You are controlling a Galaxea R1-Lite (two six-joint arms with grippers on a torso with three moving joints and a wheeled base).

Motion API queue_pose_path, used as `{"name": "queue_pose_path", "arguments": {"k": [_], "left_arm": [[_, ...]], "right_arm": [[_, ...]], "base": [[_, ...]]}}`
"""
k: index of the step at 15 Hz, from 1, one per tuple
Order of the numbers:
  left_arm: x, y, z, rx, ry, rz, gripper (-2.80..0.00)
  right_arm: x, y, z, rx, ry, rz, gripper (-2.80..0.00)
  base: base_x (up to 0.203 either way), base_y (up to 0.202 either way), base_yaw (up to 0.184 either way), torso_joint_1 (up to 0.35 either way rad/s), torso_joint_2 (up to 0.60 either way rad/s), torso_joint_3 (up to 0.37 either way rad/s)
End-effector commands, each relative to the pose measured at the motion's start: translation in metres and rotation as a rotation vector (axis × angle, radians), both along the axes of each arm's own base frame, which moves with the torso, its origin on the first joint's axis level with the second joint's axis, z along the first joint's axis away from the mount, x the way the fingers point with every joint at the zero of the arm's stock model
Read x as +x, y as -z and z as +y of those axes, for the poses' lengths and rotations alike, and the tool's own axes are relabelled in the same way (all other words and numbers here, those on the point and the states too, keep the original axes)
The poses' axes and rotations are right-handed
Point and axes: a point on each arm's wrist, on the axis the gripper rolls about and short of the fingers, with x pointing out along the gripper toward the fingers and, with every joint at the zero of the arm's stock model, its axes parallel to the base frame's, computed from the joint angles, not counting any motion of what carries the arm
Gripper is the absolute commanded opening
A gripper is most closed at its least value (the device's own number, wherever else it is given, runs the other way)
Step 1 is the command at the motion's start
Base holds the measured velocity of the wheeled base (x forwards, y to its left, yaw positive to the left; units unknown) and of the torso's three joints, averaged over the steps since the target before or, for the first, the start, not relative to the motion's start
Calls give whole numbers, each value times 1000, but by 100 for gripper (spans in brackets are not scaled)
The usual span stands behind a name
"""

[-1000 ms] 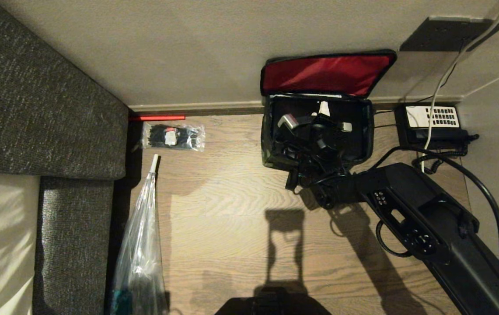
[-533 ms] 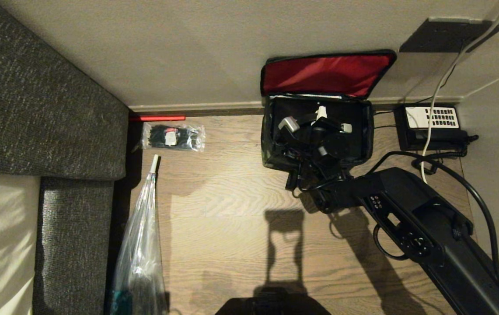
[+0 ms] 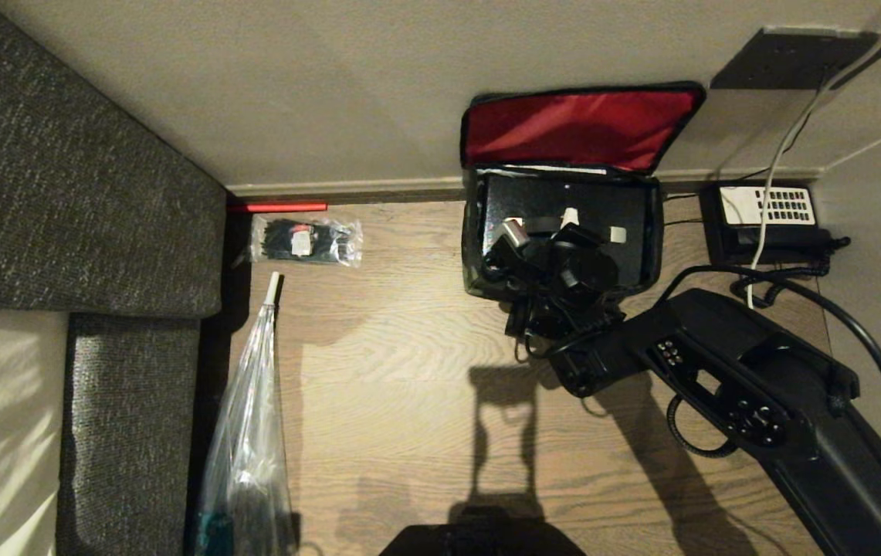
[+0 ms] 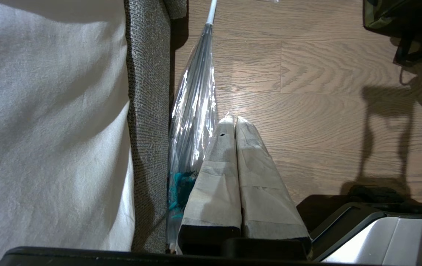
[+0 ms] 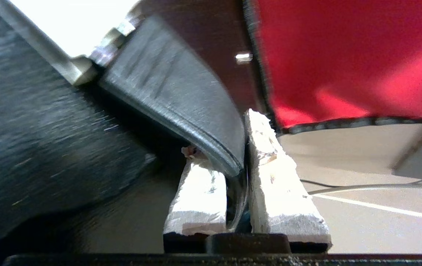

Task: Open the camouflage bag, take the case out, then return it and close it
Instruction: Grip the handle

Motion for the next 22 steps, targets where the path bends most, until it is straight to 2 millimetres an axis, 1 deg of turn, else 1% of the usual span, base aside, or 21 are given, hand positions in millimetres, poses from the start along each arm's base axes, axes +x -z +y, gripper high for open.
{"name": "queue_pose_path", "arguments": {"k": [1,3,5,7,8,11,12,15,17,22], "left_arm": [[0,0,0,0,-1,-1,-280],[0,0,0,0,-1,-1,-280],[0,0,0,0,-1,-1,-280],[0,0,0,0,-1,-1,-280],[0,0,0,0,-1,-1,-280],[0,0,0,0,-1,-1,-280],[0,0,0,0,-1,-1,-280],[0,0,0,0,-1,-1,-280],[0,0,0,0,-1,-1,-280],[0,0,0,0,-1,-1,-280]], "right_arm": [[-24,-35,2,15,-15,-27,-280],[-37,-50,10,29,-27,-42,-280],[-44,-64,16,31,-38,-60,-280],[-50,-77,15,25,-33,-77,-280],[-52,-80,14,24,-32,-79,-280],[-61,-86,8,10,-32,-59,-280],[-66,-85,5,-1,-34,-42,-280],[-75,-88,4,-12,-40,-33,-280],[-80,-93,5,-31,-39,-28,-280],[-97,-99,14,-61,-68,-14,-280]], "base": [[0,0,0,0,0,0],[0,0,0,0,0,0],[0,0,0,0,0,0],[0,0,0,0,0,0],[0,0,0,0,0,0],[0,0,0,0,0,0],[0,0,0,0,0,0],[0,0,0,0,0,0],[0,0,0,0,0,0],[0,0,0,0,0,0]]}}
